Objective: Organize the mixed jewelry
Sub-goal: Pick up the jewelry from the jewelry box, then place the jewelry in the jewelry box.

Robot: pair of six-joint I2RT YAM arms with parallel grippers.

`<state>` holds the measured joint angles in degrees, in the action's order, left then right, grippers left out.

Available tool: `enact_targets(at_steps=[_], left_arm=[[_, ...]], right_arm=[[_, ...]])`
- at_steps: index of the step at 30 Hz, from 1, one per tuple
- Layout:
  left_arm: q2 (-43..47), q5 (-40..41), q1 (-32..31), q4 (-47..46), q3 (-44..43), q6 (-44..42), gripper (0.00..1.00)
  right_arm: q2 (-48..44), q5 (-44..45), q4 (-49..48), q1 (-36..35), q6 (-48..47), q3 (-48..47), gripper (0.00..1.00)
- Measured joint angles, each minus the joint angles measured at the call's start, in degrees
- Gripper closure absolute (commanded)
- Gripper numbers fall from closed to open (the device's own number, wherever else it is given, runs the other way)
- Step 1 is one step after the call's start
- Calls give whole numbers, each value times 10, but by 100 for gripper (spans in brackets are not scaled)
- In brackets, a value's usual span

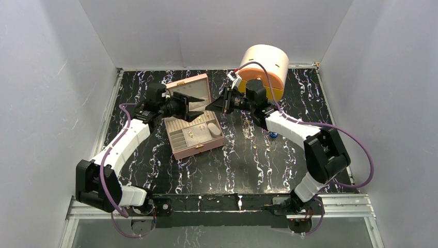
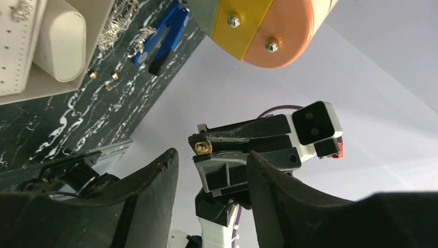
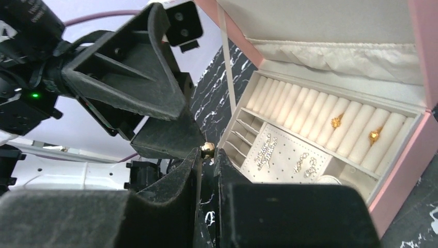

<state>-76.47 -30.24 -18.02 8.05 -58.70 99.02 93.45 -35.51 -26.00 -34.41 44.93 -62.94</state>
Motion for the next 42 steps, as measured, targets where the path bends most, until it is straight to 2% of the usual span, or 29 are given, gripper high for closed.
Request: enact_targets(at_steps=[3,7,16,20,25,31,42], left_arm=[[0,15,4,34,-12,-36,49],[2,59,18,103,-38,-124,48],[64,256,28,271,-88,-349,48],[105,326,28,308,-82,-412,40],[145,358,28,325,-13,-442,36],[180,340,28,309,100,-445,38],[201,318,28,233,175,-440,41]], right_arm=[[0,6,38,0,-14,-8,85],[0,23,134,0,-44,-51,86],[19,98,416,-25,-112,-210,87],[72,141,507,-51,-141,-296,87],[149,211,606,-103,-167,-380,88],[217,269,680,-149,-180,-445,88],[277,313,725,-167,-188,-515,87]])
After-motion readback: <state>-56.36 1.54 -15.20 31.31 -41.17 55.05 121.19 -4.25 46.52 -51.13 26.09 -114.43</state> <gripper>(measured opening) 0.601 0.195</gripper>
